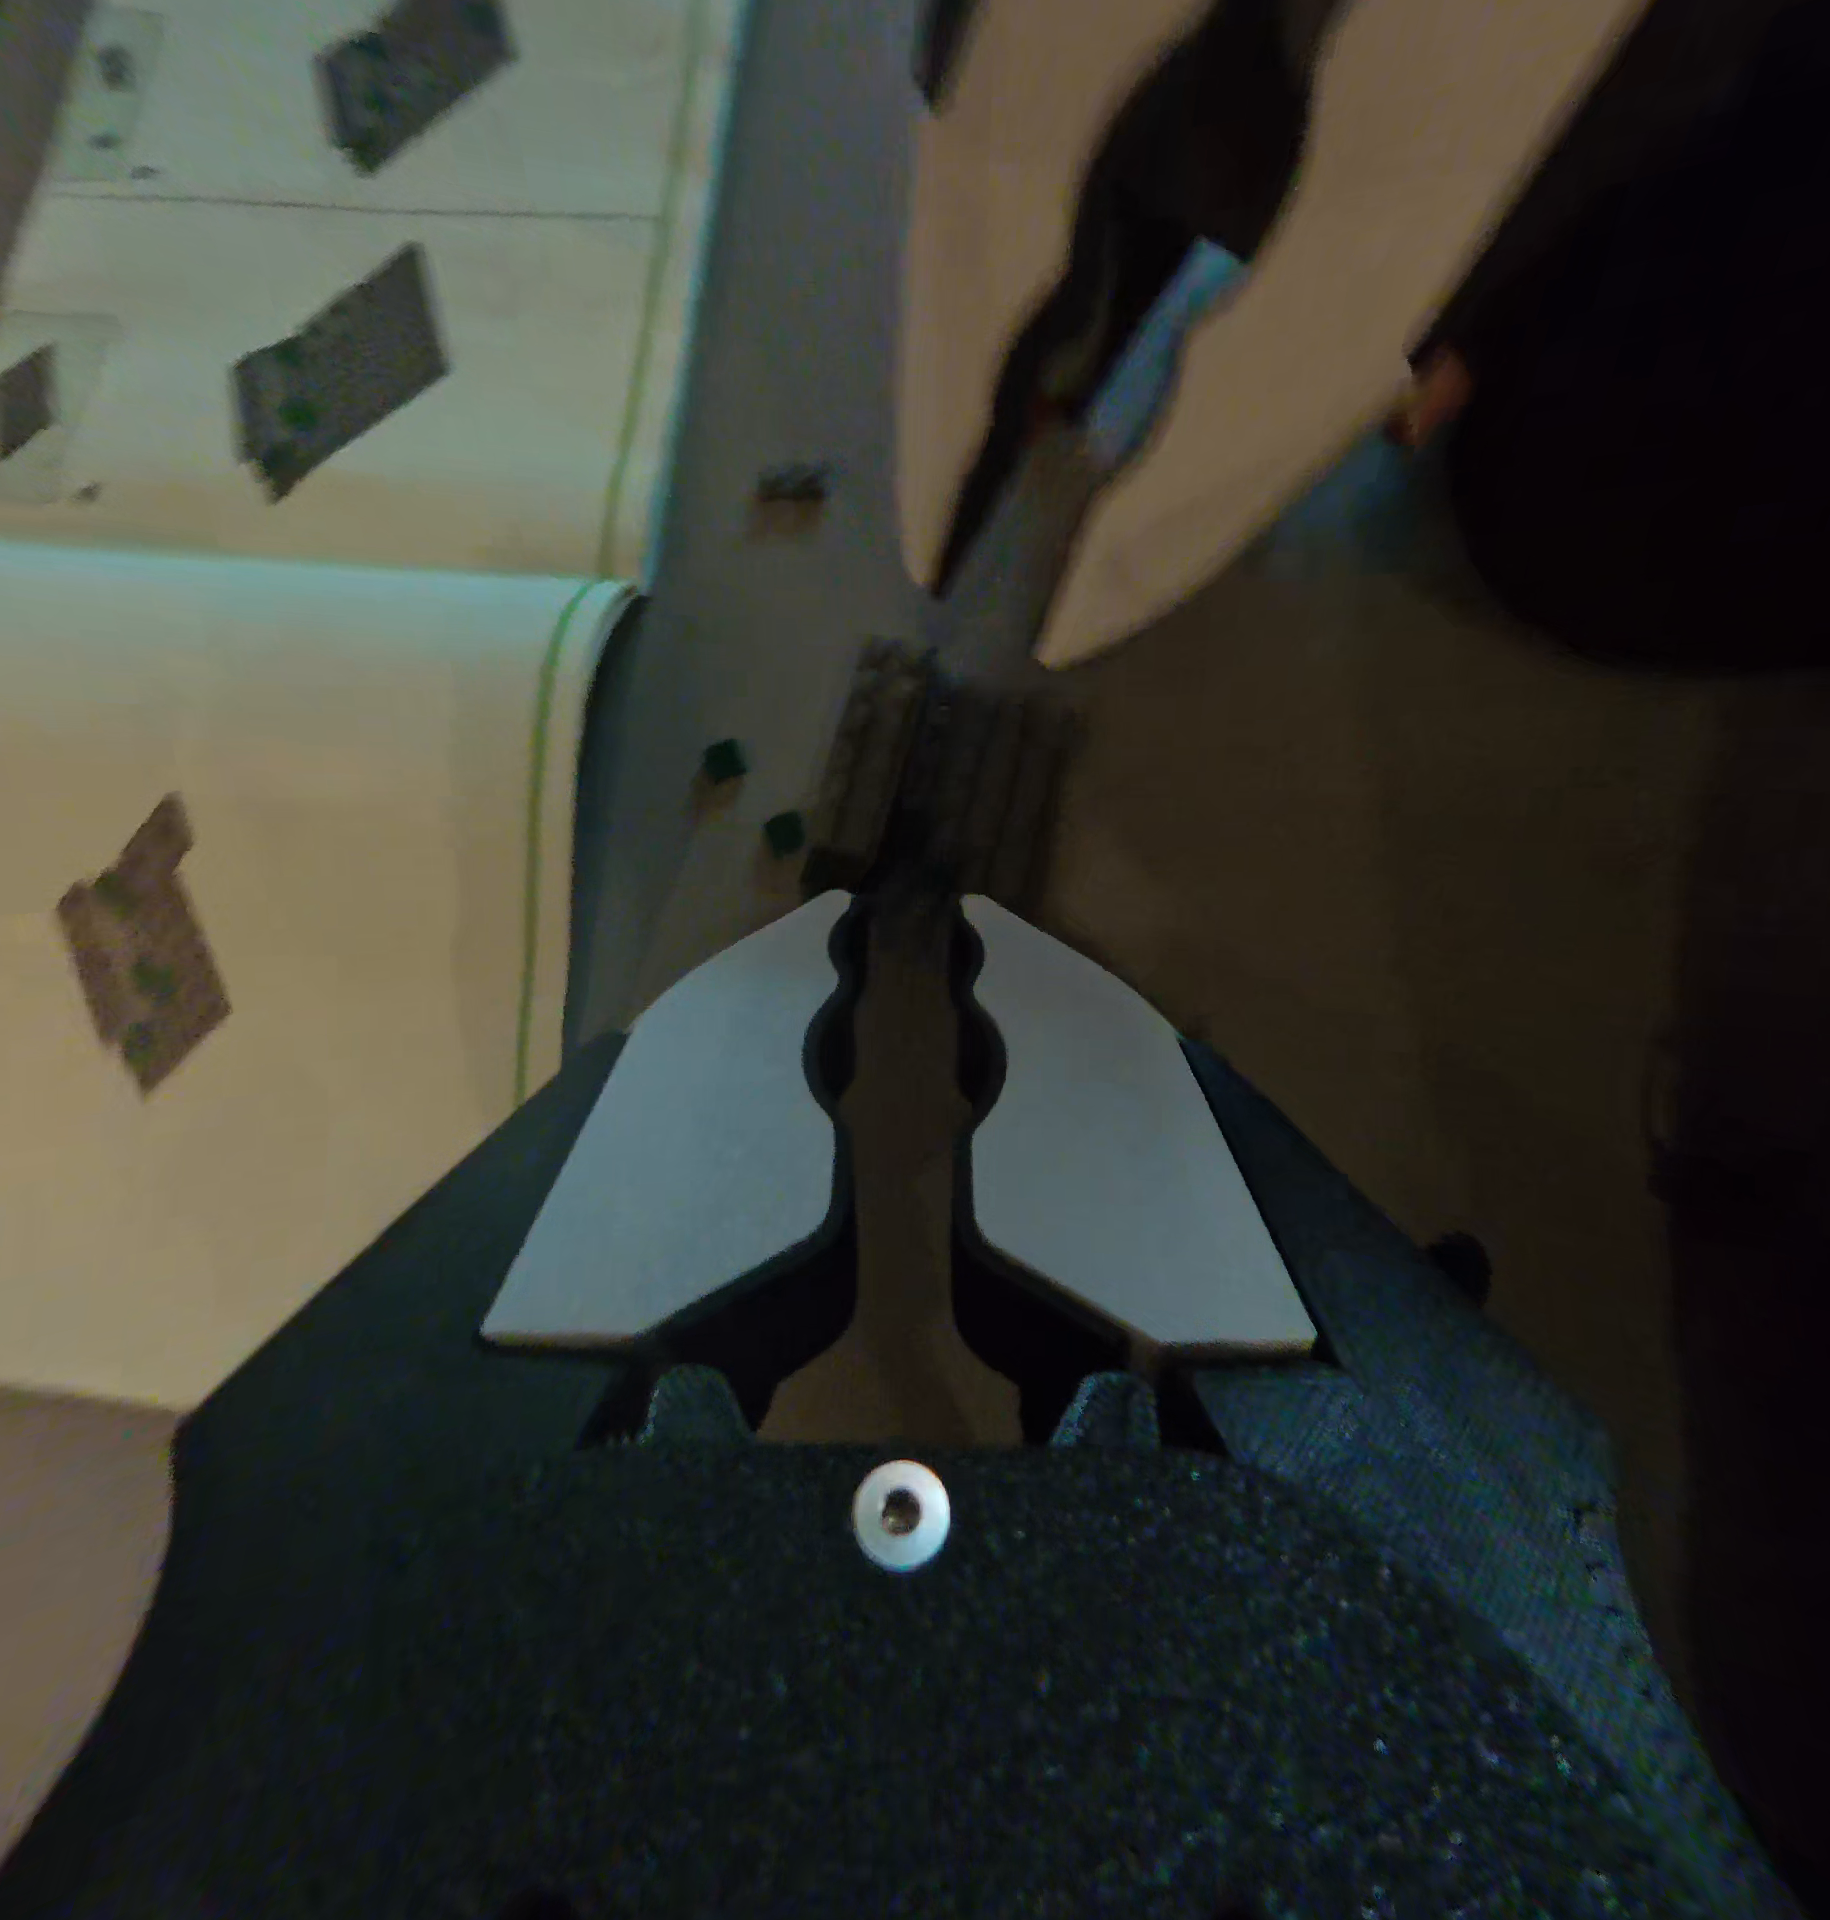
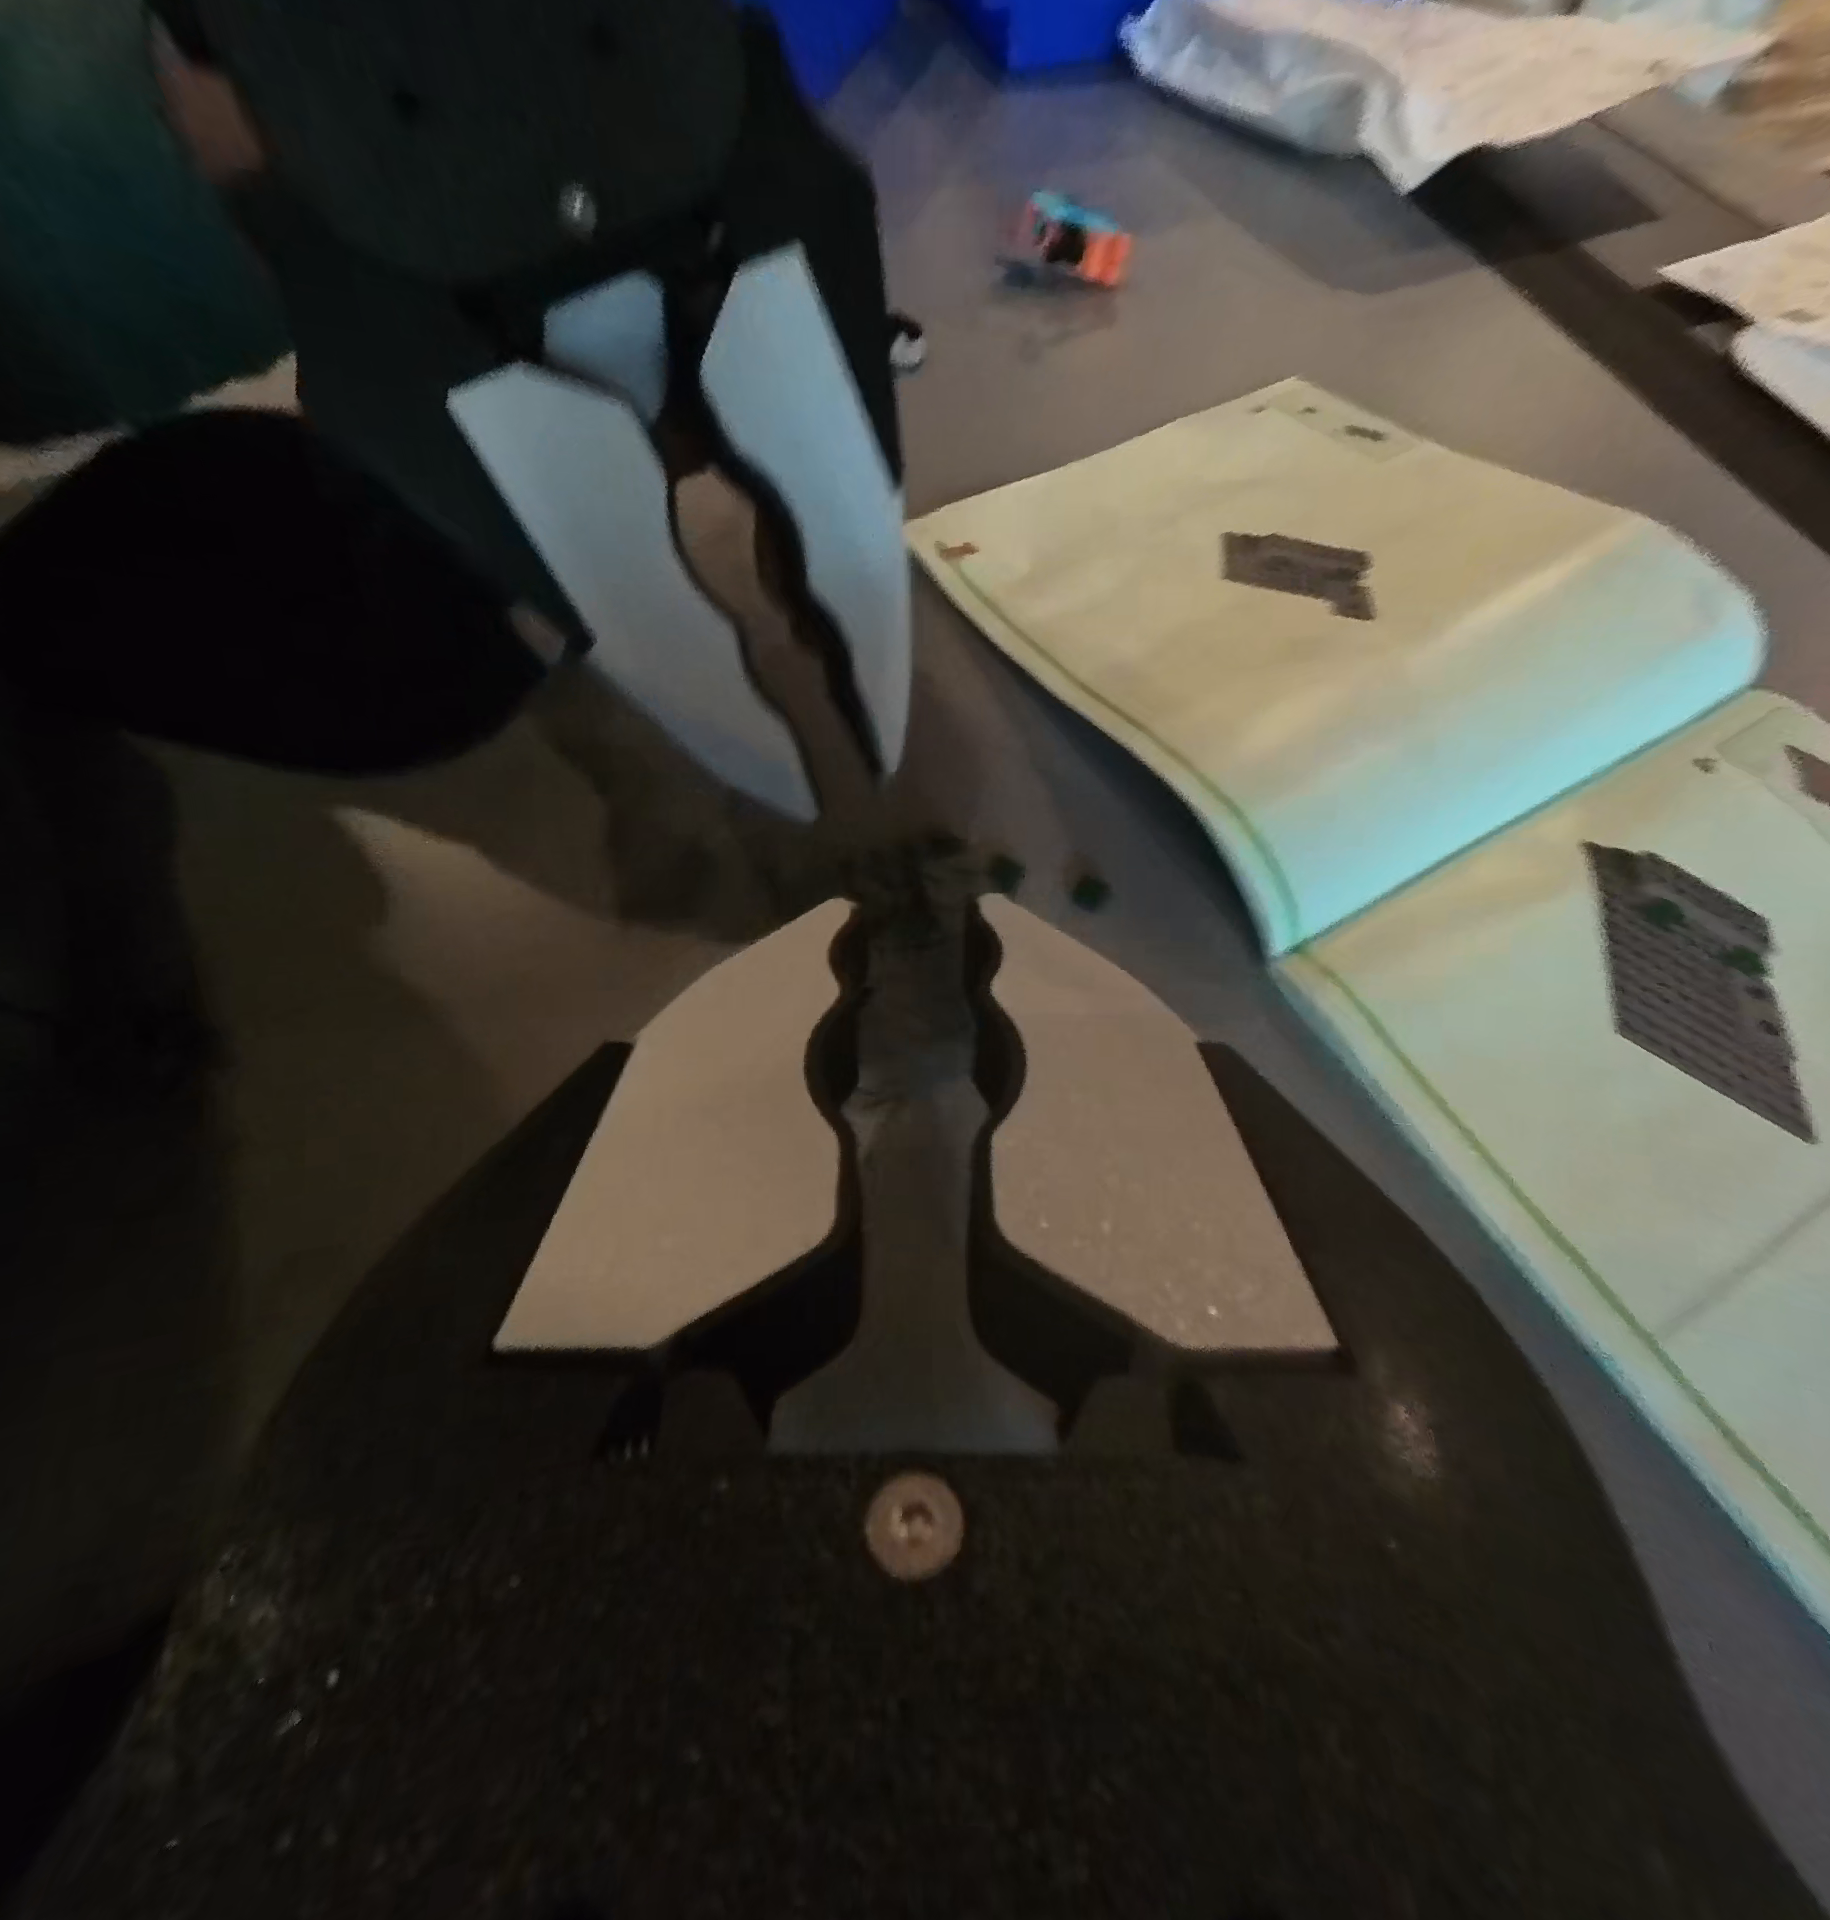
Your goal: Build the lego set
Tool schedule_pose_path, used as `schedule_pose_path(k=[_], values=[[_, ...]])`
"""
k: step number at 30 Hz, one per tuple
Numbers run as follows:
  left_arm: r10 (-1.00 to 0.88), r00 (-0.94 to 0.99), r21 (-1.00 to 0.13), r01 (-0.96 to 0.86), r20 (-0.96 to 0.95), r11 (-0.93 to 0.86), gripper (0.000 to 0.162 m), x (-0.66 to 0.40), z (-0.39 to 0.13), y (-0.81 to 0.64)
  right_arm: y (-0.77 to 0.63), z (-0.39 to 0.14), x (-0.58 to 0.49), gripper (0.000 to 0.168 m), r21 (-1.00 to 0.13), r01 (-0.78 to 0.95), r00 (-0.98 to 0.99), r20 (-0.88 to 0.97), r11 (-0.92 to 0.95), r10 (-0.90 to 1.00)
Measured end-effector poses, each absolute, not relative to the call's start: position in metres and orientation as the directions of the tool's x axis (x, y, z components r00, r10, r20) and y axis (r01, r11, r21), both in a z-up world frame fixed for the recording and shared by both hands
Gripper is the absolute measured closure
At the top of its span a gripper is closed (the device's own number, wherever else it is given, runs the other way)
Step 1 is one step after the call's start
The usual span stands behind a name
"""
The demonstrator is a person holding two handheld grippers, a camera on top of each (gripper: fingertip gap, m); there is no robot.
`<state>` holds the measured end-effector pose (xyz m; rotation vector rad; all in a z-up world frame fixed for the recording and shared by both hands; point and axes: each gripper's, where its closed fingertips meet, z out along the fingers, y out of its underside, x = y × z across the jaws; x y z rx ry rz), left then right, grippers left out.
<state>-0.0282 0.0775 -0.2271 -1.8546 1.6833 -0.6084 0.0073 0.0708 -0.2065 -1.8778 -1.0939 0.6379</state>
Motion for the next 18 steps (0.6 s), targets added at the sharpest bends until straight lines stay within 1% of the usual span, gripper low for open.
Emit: schedule_pose_path(k=[3, 6, 9, 12, 18], values=[[-0.976, 0.214, -0.712, -0.69, -0.026, -0.133, 0.147, -0.038, -0.223, 0.083, 0.068, -0.214, -0.003, 0.153, -0.826, 0.508, 0.479, 0.033, -0.246, 0.877], [-0.951, 0.308, -0.748, -0.633, -0.004, -0.202, 0.148, -0.047, -0.218, 0.086, 0.069, -0.228, -0.009, 0.155, -0.766, 0.577, 0.501, 0.059, -0.282, 0.864], [-0.925, 0.38, -0.762, -0.594, 0.015, -0.257, 0.148, -0.056, -0.218, 0.086, 0.07, -0.238, -0.015, 0.156, -0.737, 0.59, 0.529, 0.045, -0.33, 0.847], [-0.905, 0.418, -0.779, -0.543, 0.073, -0.314, 0.148, -0.059, -0.218, 0.082, 0.072, -0.243, -0.019, 0.159, -0.721, 0.6, 0.552, 0.058, -0.348, 0.832], [-0.89, 0.447, -0.794, -0.505, 0.096, -0.339, 0.15, -0.066, -0.22, 0.08, 0.075, -0.249, -0.022, 0.161, -0.688, 0.637, 0.548, 0.088, -0.346, 0.832]])
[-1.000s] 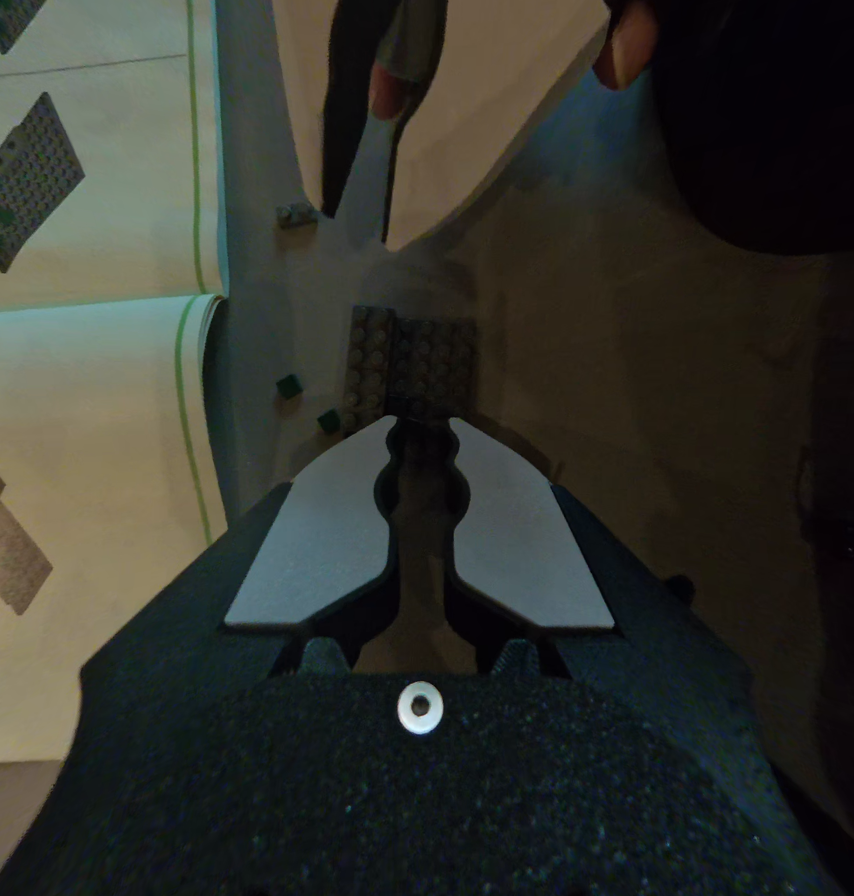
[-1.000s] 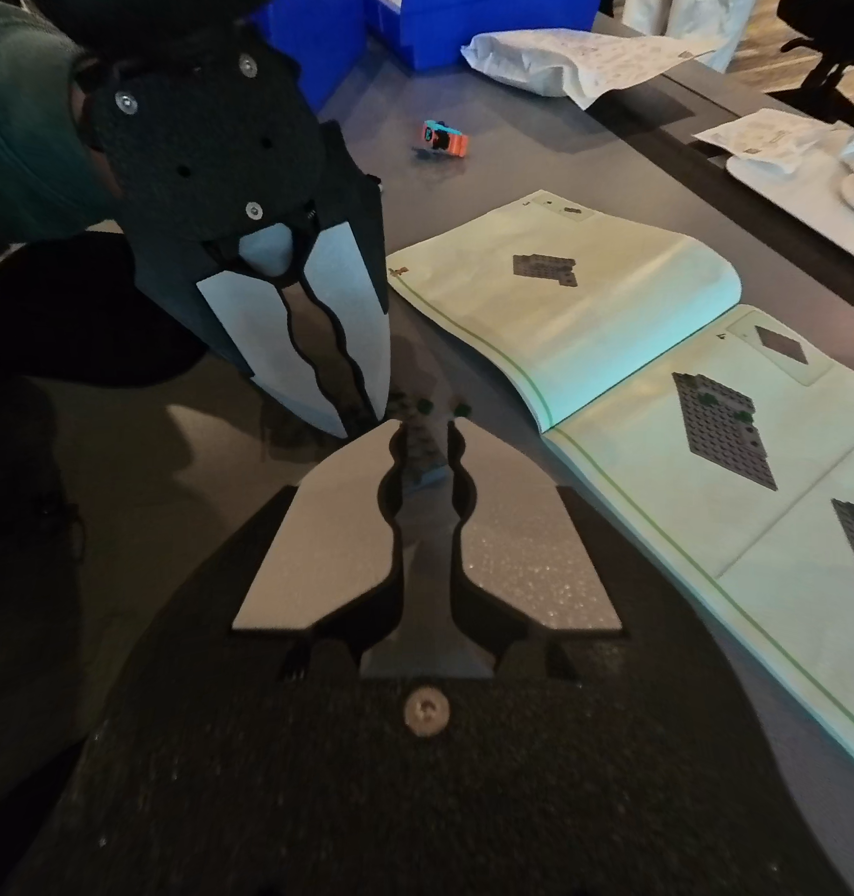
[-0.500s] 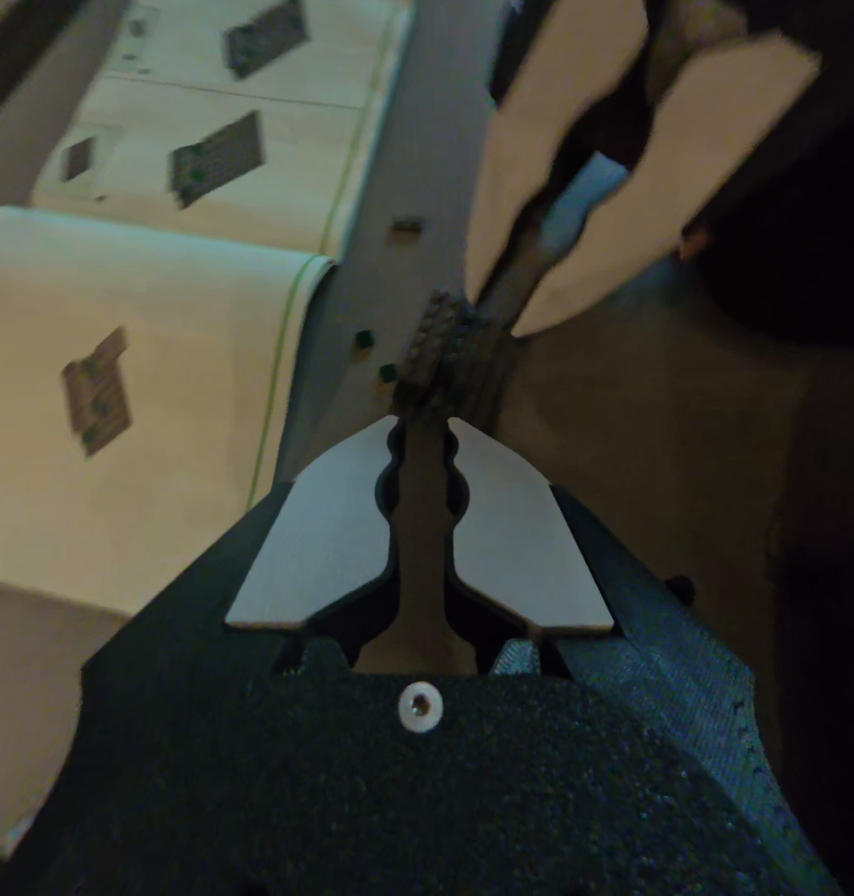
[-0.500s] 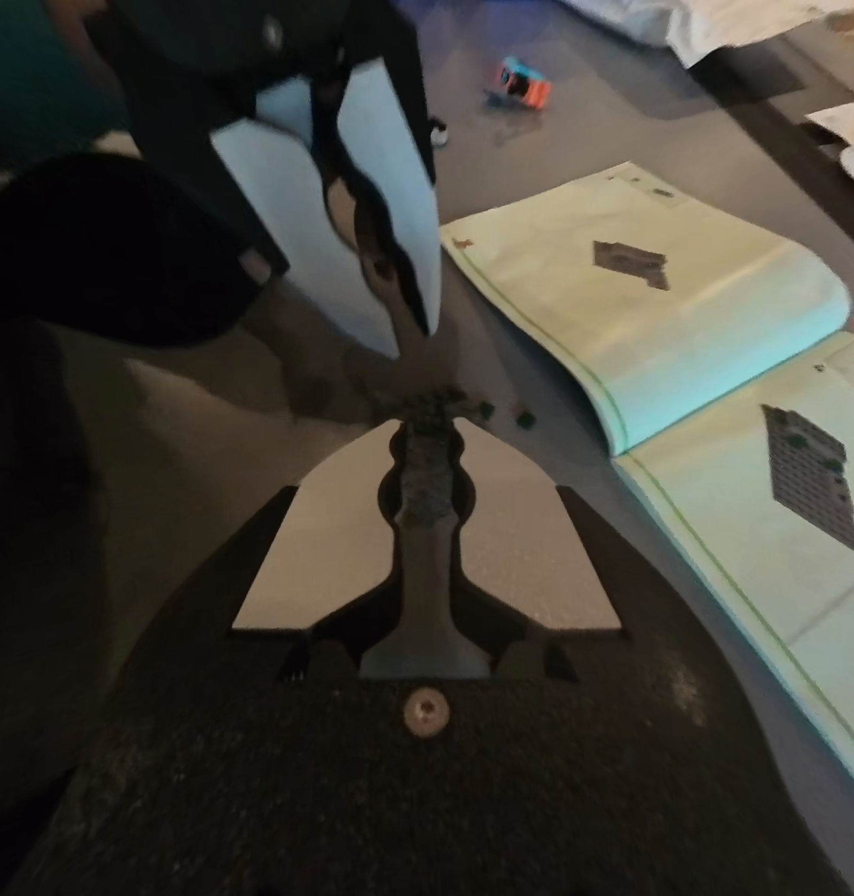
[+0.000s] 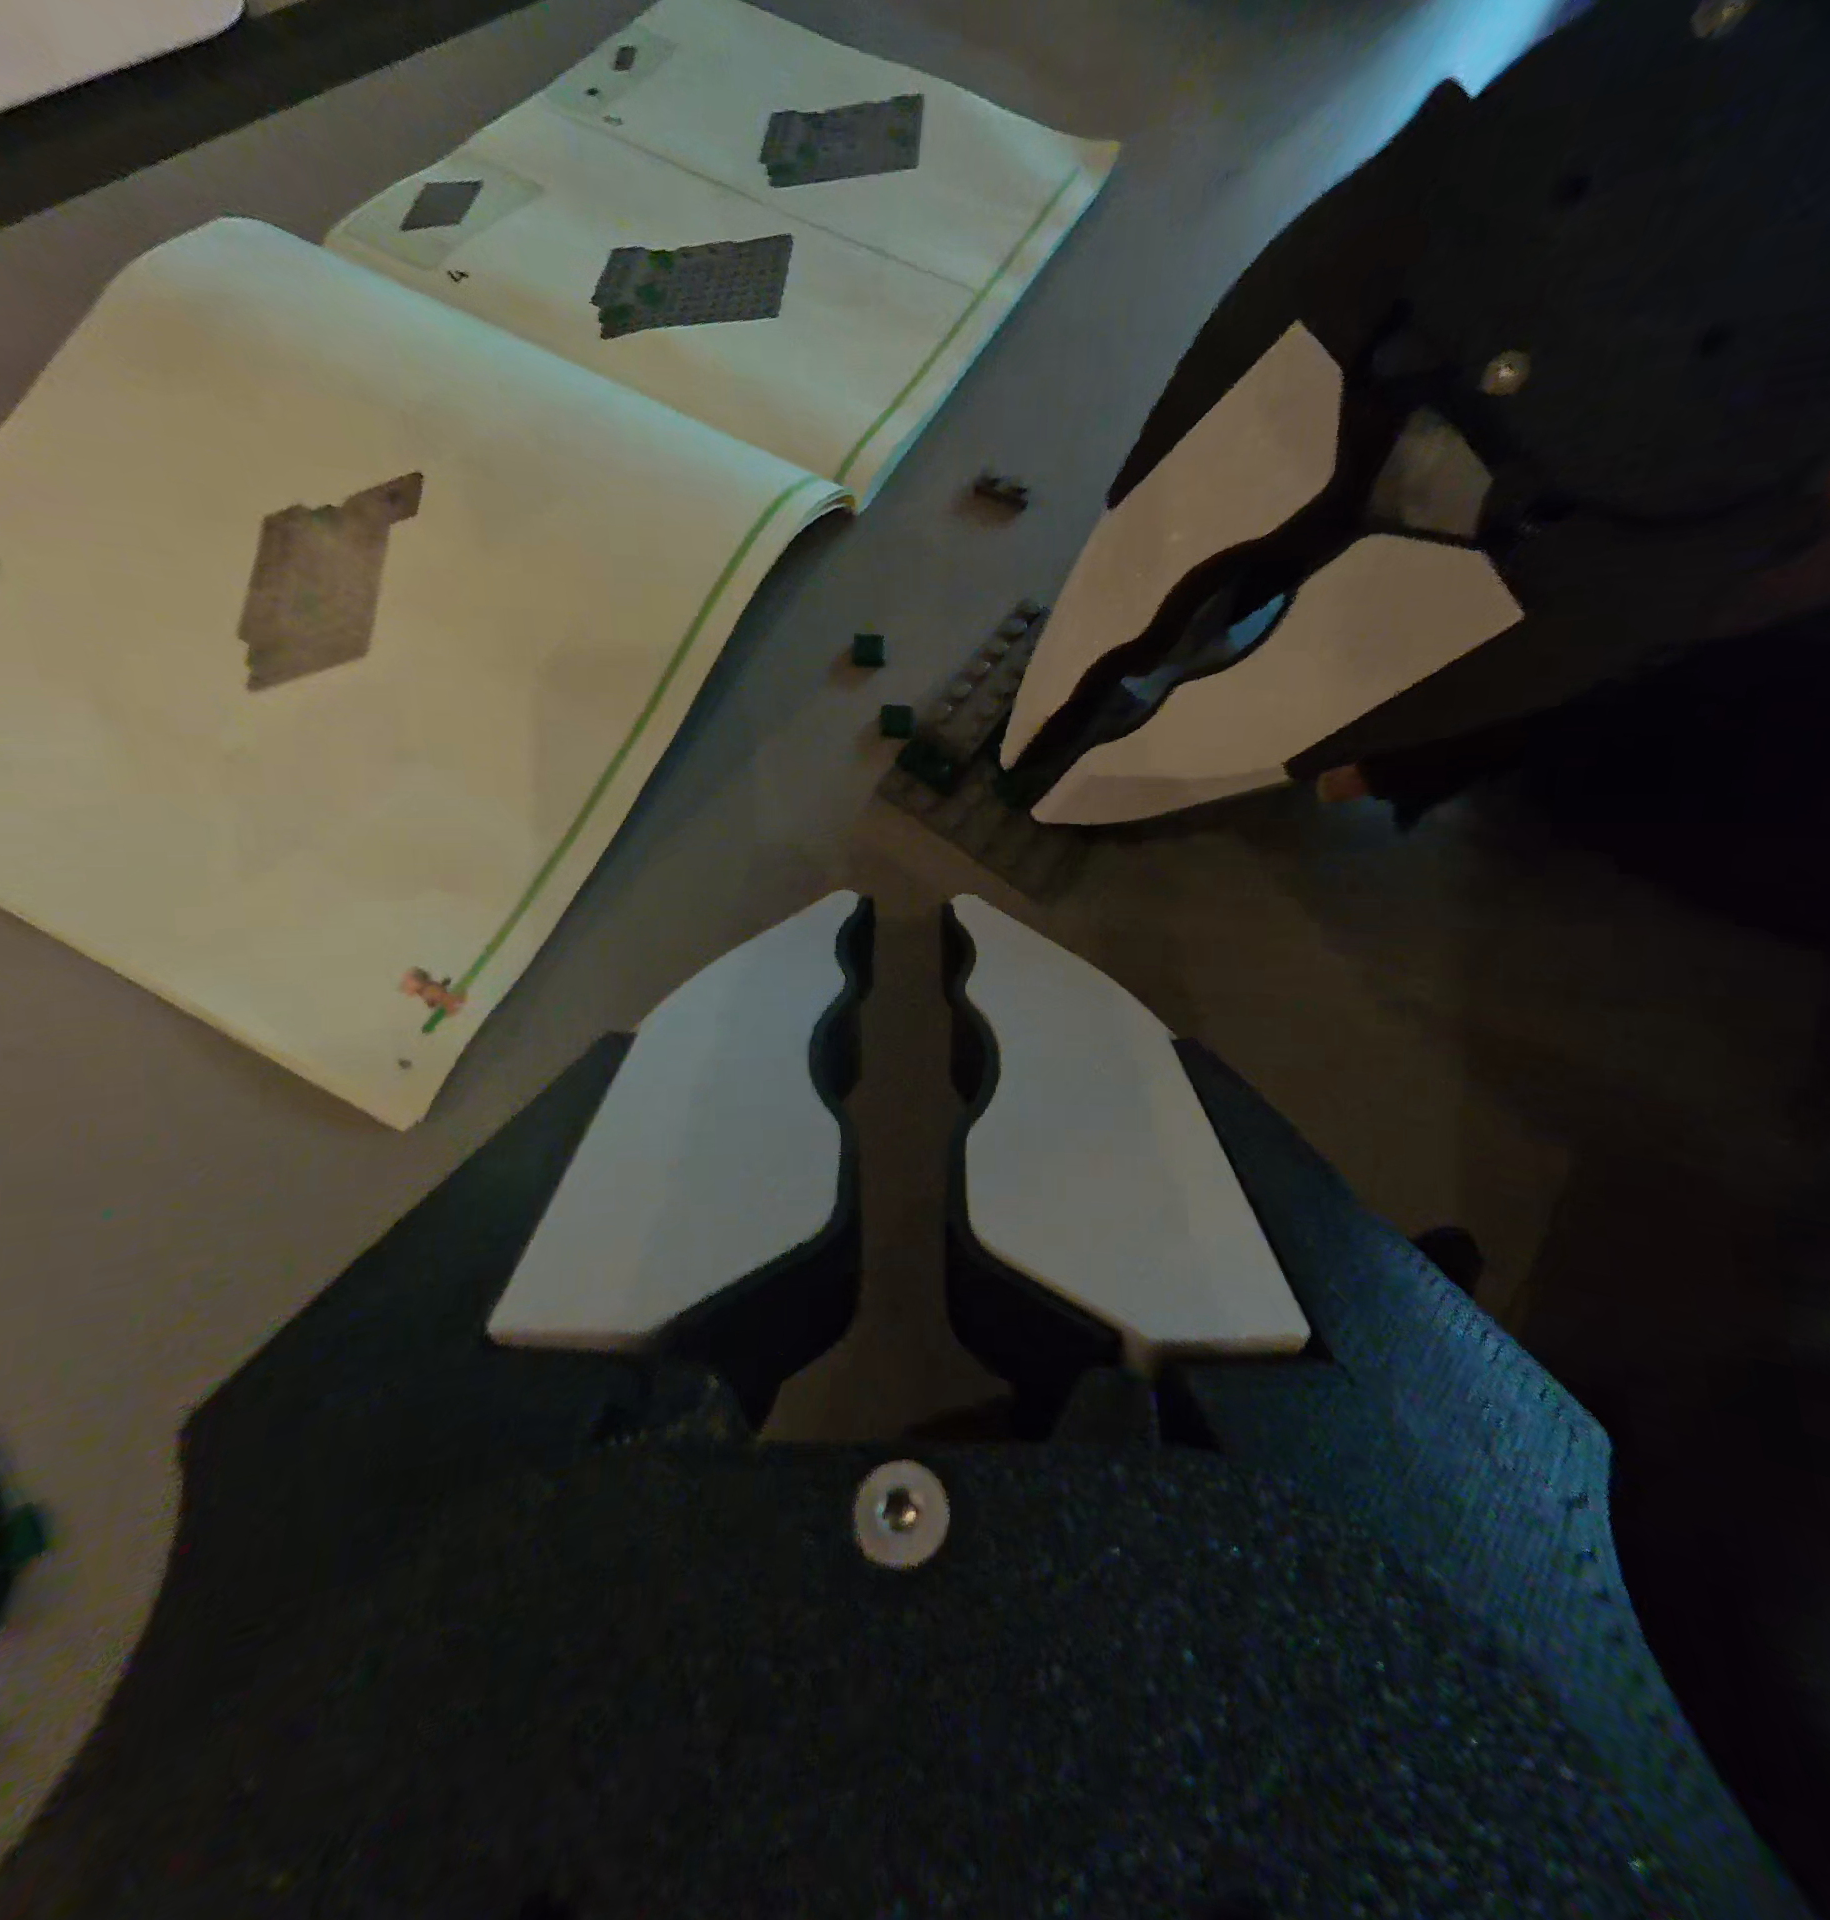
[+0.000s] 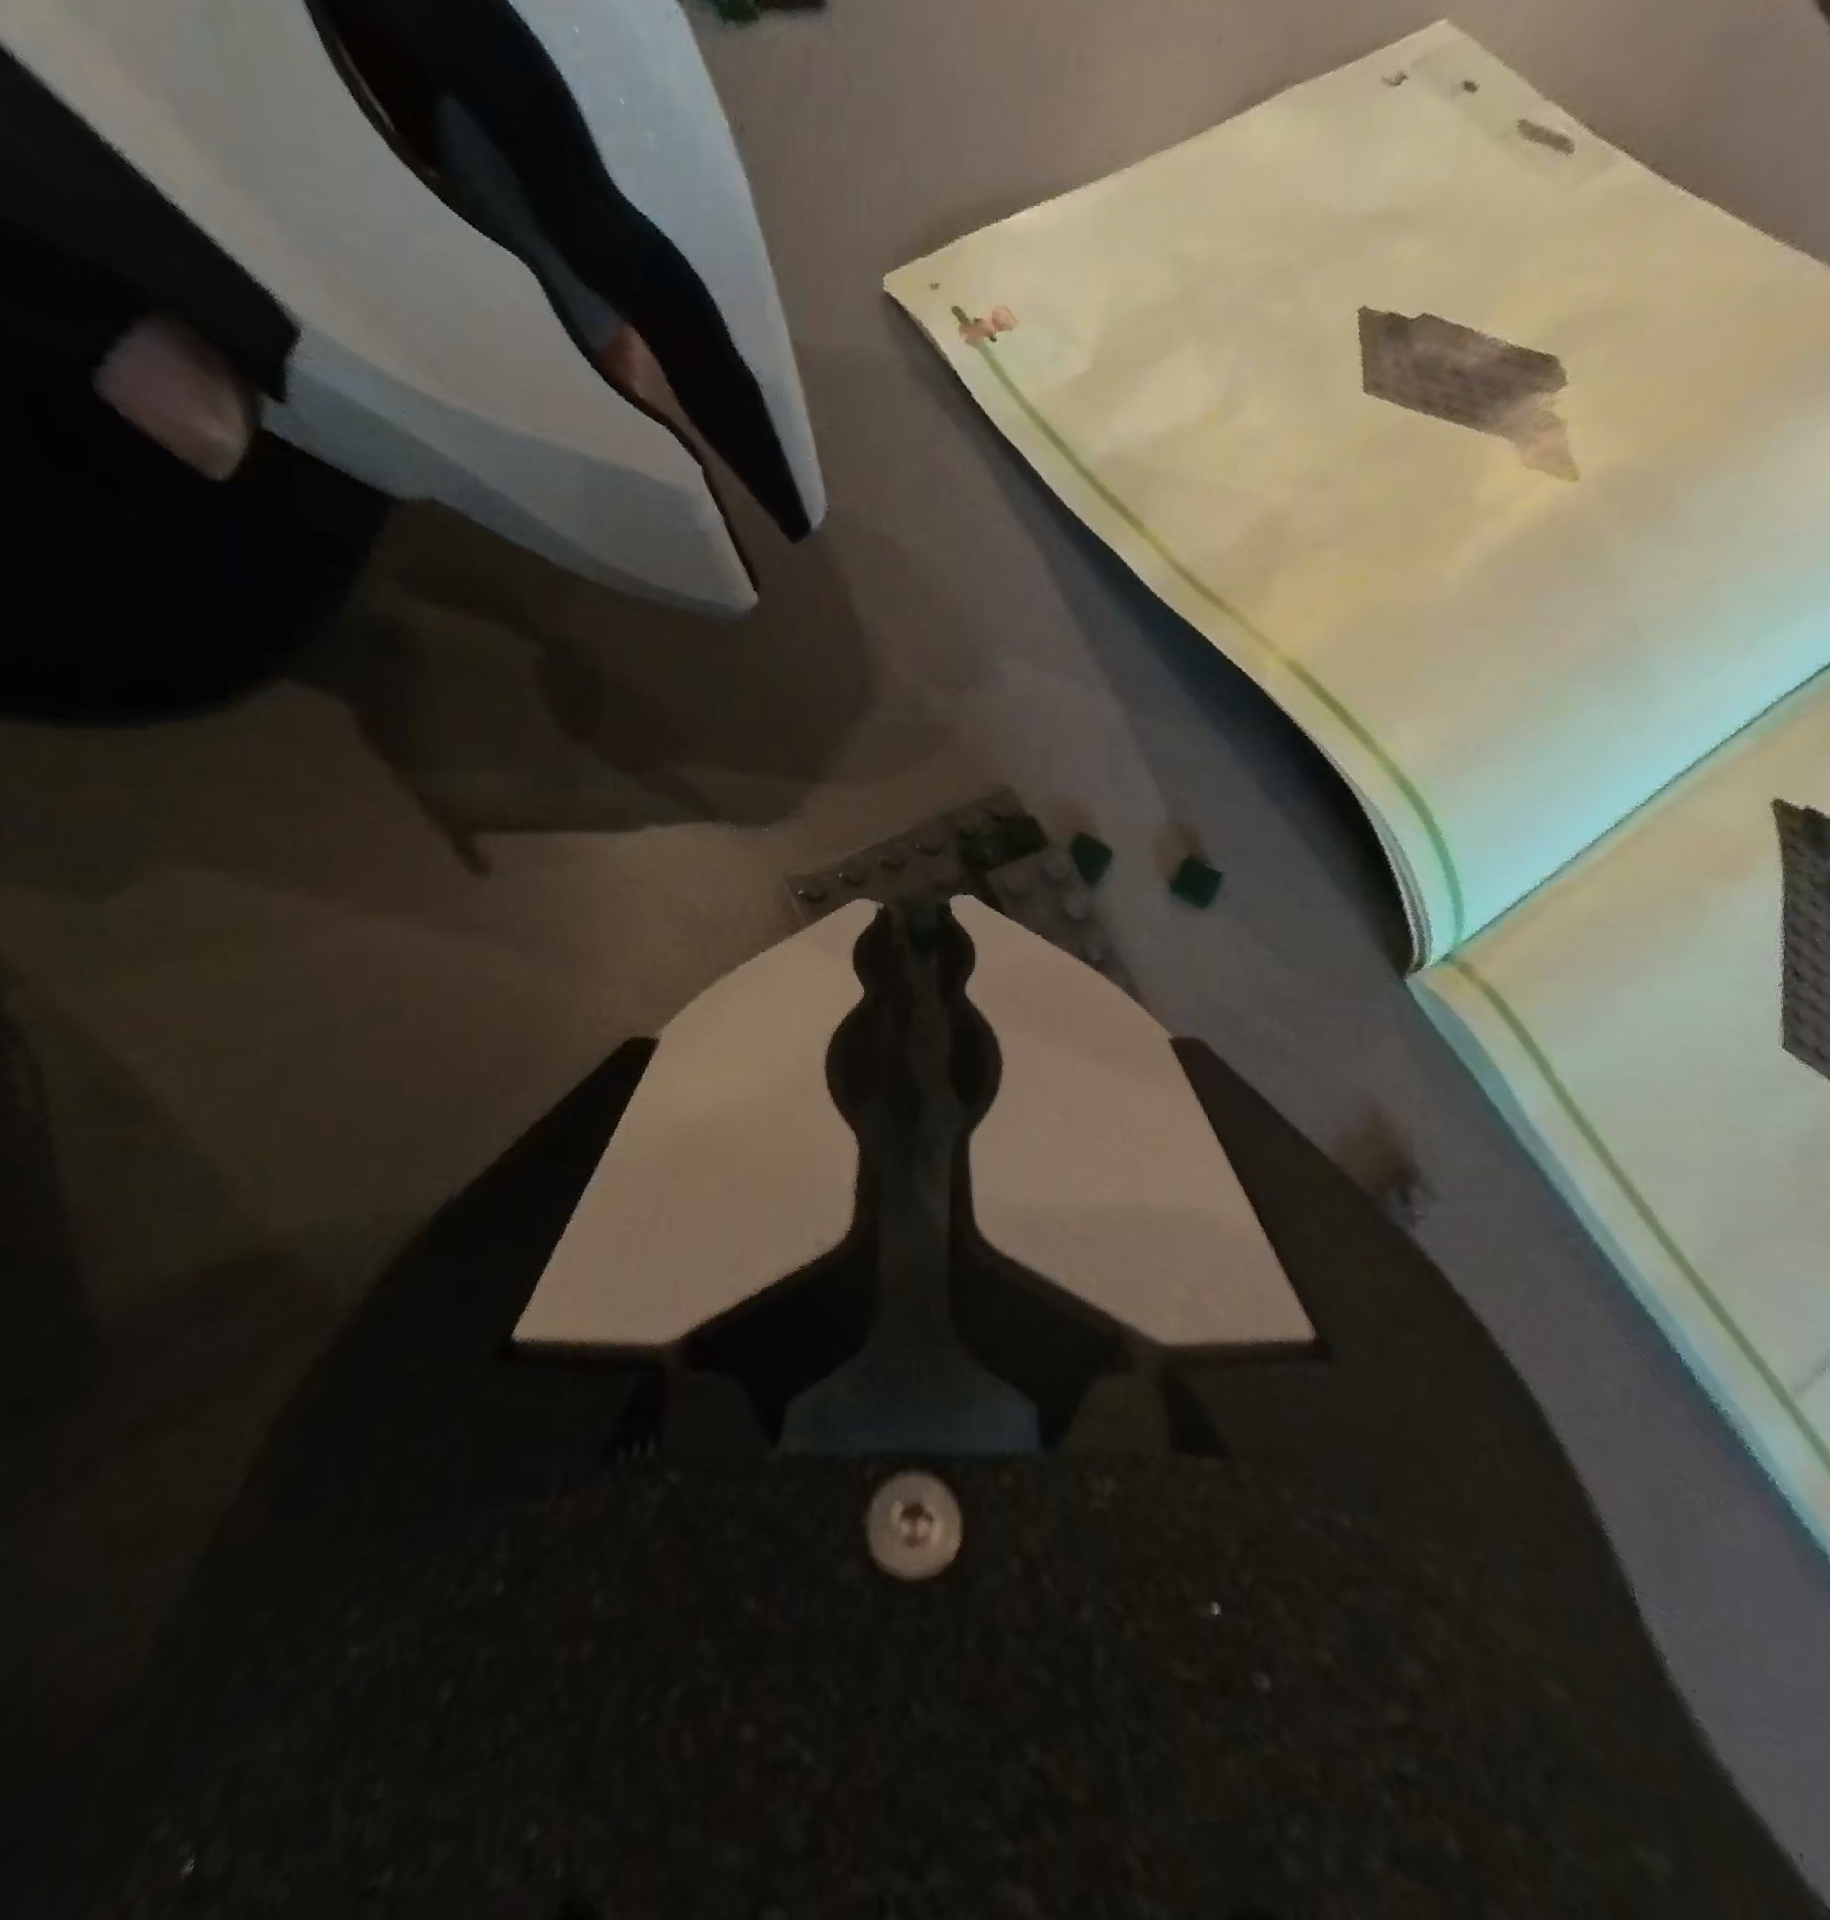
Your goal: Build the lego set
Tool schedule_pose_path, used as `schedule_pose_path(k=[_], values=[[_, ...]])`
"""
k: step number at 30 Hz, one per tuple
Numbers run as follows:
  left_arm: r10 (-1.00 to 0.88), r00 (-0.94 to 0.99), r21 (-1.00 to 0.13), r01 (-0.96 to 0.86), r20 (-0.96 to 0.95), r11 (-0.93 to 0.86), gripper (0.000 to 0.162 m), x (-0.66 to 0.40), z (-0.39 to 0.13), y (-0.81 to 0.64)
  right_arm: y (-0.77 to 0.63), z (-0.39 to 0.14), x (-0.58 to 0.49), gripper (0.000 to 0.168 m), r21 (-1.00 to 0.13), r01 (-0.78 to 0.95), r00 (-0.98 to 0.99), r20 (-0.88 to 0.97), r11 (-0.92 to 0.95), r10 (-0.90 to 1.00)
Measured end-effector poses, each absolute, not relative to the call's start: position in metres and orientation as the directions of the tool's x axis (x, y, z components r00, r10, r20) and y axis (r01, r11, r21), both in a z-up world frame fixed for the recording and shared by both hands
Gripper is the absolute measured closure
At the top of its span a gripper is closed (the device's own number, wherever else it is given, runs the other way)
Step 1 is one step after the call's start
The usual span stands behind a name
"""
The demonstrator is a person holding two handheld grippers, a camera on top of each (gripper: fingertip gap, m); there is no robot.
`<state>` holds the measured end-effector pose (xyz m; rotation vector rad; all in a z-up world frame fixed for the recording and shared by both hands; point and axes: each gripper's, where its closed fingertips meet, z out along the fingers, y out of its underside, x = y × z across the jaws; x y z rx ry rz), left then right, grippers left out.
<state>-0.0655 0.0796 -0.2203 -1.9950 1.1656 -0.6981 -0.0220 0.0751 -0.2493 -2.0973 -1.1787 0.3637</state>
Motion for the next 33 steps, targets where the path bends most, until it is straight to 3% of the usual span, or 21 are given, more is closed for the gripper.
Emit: schedule_pose_path(k=[13, 33], values=[[-0.896, 0.434, -0.789, -0.515, 0.098, -0.335, 0.149, -0.069, -0.225, 0.076, 0.077, -0.25, -0.019, 0.164, -0.633, 0.744, 0.42, 0.191, -0.216, 0.887], [-0.877, 0.477, -0.766, -0.543, 0.056, -0.344, 0.15, -0.072, -0.232, 0.081, 0.077, -0.247, -0.018, 0.163, -0.635, 0.76, 0.336, 0.197, -0.142, 0.921]])
